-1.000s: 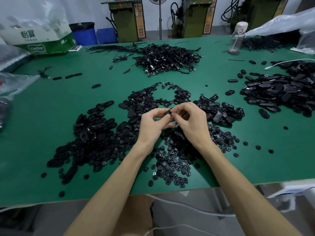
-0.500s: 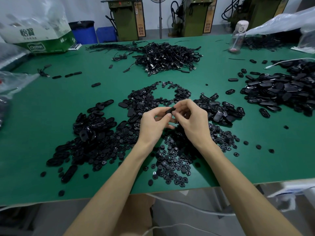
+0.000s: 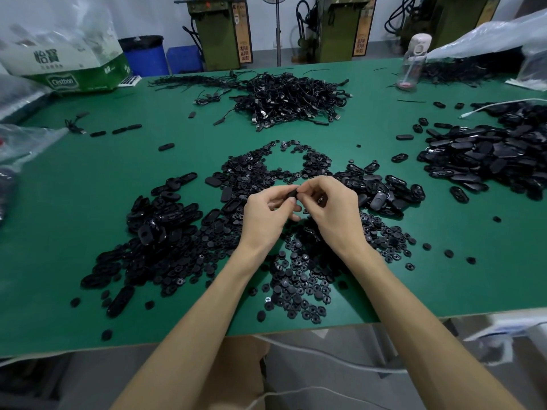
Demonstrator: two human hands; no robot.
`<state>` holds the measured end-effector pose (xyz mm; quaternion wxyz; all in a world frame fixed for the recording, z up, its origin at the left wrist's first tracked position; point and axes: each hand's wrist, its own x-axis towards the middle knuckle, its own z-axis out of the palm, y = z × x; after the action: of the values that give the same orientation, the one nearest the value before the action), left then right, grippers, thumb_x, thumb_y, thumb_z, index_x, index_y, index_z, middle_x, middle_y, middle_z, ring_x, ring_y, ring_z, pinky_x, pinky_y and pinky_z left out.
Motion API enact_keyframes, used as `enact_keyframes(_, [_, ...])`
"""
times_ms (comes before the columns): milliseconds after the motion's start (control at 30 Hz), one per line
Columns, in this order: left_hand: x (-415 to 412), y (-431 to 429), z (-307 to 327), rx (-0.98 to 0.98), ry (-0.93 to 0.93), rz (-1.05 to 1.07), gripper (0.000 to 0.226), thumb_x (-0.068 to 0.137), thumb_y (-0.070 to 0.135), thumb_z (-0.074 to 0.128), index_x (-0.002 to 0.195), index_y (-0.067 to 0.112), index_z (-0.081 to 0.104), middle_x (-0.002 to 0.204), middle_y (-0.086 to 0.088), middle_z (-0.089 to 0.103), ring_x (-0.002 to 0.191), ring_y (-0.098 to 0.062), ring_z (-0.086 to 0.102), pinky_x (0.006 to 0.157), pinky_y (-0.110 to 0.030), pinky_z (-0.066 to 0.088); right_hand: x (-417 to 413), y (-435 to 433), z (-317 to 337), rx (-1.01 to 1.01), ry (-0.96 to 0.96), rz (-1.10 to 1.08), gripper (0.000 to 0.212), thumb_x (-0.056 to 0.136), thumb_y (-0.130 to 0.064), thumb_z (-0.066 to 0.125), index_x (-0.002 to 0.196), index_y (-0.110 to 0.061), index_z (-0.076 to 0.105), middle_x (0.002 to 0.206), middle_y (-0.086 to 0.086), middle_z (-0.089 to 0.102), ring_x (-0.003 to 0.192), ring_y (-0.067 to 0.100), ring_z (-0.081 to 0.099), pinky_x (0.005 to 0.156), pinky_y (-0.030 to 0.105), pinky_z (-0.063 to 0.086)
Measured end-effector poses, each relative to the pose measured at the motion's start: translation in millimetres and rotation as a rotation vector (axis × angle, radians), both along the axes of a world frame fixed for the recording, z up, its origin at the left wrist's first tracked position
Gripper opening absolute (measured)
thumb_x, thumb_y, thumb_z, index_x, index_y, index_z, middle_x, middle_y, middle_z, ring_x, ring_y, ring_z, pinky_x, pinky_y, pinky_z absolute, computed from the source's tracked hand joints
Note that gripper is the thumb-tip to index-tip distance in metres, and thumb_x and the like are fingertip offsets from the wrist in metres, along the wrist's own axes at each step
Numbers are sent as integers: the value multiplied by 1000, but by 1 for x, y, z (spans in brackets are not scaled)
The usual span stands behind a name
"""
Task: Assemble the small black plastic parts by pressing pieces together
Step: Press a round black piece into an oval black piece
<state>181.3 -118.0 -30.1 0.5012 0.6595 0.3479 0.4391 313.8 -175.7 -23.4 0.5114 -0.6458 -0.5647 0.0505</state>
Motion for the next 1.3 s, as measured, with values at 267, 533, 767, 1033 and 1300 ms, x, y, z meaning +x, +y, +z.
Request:
enact_keyframes(267, [-1,-1,2,-26,-34,-2,27,97,-4,64,122,2,72,101,-7,78,85,-18,76,73,-27,61,2,1,1,28,8,-9,6,89,-9,78,93,-13,77,92,1,63,83,11,59,76,15,46])
enact_keyframes(533, [-3,2,0,-60,-85,48,17,98,1,66,114,1,73,99,-8,78,82,-18,76,70,-28,61,-2,0,2,31,-33,50,13,94,-9,70,101,-15,79,94,-1,63,85,6,60,79,13,44])
enact_keyframes(767, [-3,-1,3,-57,-97,28,19,95,-2,67,113,0,73,95,-11,78,82,-16,76,69,-25,60,1,1,2,8,57,29,11,96,-10,69,104,-14,75,95,-1,71,85,9,66,79,22,52])
enact_keyframes(1033, [-1,0,1,-65,-73,50,18,95,-4,65,110,2,74,93,-10,78,78,-22,77,73,-28,62,-1,0,2,11,86,57,8,93,-7,70,99,-13,73,90,-3,72,79,7,65,74,25,55])
enact_keyframes(1300, [-3,-2,5,-89,-81,65,25,91,-7,64,93,15,76,85,-10,78,70,-18,72,71,-25,61,-4,-3,4,29,74,103,9,91,-4,72,97,-11,73,85,-5,72,76,9,66,72,20,54])
